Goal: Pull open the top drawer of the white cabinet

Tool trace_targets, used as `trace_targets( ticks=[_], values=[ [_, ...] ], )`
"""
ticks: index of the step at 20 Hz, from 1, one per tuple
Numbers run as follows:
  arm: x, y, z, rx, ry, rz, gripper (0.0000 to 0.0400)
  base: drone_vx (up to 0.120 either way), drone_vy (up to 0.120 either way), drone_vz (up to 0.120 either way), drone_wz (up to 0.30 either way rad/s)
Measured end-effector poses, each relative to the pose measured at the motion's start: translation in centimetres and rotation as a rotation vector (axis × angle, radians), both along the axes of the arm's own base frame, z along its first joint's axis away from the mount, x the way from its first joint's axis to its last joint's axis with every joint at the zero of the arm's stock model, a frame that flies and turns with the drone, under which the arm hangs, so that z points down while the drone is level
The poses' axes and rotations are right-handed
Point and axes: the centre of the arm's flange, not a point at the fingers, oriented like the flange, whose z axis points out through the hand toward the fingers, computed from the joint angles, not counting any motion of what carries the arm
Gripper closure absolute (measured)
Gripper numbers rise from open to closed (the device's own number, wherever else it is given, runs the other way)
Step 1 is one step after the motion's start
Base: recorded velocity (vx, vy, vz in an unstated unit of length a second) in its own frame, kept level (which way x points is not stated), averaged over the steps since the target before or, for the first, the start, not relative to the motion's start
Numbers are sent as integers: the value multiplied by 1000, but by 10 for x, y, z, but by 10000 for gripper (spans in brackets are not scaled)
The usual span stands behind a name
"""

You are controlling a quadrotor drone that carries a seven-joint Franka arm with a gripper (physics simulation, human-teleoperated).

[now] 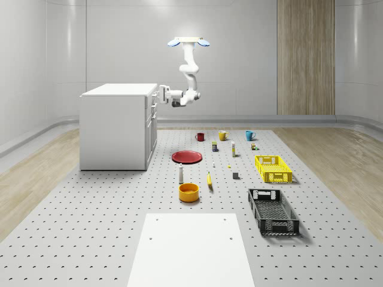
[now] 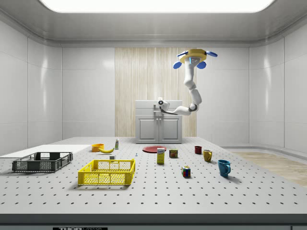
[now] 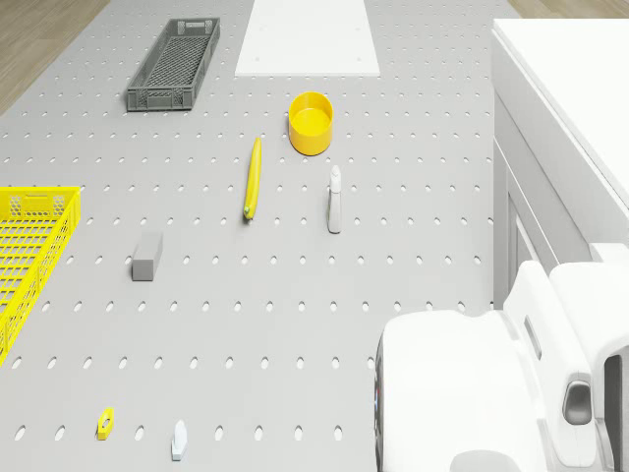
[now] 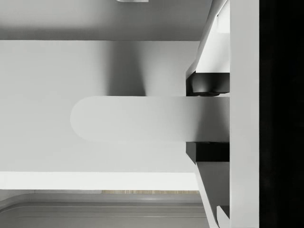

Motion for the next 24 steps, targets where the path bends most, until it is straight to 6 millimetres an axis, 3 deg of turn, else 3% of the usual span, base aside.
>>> trace_targets(
  ticks=[13,14,19,24],
  values=[
    [0,-37,2,-8,-1,2,270,0,0,0,0],
    [0,-39,0,-7,-22,-5,251,0,0,0,0],
    [0,-58,0,-1,-14,-2,282,0,0,0,0],
    [0,-79,0,-1,2,0,282,0,0,0,0]
  ],
)
